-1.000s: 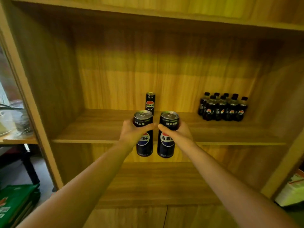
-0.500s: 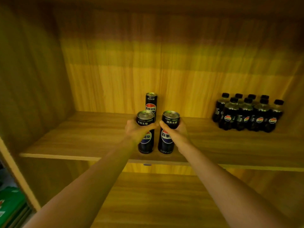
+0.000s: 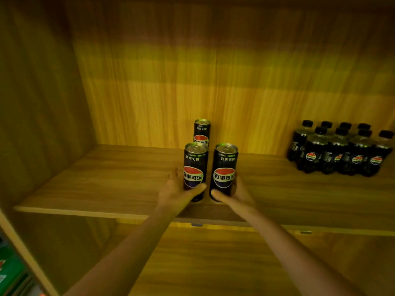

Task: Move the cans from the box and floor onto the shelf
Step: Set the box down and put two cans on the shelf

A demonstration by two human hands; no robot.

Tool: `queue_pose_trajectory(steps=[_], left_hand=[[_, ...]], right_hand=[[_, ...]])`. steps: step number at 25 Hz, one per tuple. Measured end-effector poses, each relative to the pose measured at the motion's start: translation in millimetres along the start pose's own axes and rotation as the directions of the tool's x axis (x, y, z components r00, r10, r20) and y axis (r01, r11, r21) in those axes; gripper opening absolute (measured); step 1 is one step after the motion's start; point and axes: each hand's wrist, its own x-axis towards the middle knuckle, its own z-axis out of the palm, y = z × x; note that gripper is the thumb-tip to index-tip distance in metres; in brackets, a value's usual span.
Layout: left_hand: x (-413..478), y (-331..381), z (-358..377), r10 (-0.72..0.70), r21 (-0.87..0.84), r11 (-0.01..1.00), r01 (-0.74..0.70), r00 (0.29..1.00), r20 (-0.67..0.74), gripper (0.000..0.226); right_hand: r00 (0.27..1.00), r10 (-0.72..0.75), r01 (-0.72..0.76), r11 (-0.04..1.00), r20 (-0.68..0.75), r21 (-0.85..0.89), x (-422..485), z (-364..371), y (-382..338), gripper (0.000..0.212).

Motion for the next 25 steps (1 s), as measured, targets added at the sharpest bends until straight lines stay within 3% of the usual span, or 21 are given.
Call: queue_pose_trajectory(steps=[2,4,8,12,16,22,25], left_hand=[[-5,-21,3,0.05,0.483,0.875,-0.037,0.999,-0.013,0.087],[0,-25,10,0.161,0.617,0.781,-0.099,0.986,-0.046,0.075],[23,-18,19,0.155,0.696,0.716,-0.05,0.984,-0.09,0.076],[46,-11,29,0.083,0.744,0.668,0.02,0.991,-0.101,0.079],[60,-21,35,0.074,0.677,0.736,0.017,0.992,-0.106,0.084],[65,-26,36,0.112,0.693,0.721,-0.002,0.987,-0.114,0.083],[63,-22,35,0.117,0.68,0.733,-0.001,0.985,-0.124,0.088]], right_hand=[[0.999,-0.03,0.017,0.95,-0.037,-0.311,-1,6,20,0.076],[0.99,-0.117,0.065,0.885,-0.085,-0.461,11,9,26,0.066],[0.985,-0.122,0.032,0.819,-0.12,-0.572,44,13,26,0.071],[0.984,-0.085,-0.01,0.85,-0.155,-0.526,70,22,29,0.07],[0.972,-0.1,-0.025,0.857,-0.213,-0.515,77,27,36,0.066],[0.973,-0.101,-0.043,0.801,-0.206,-0.597,74,23,32,0.064],[0.977,-0.094,-0.03,0.828,-0.191,-0.56,71,21,27,0.074]])
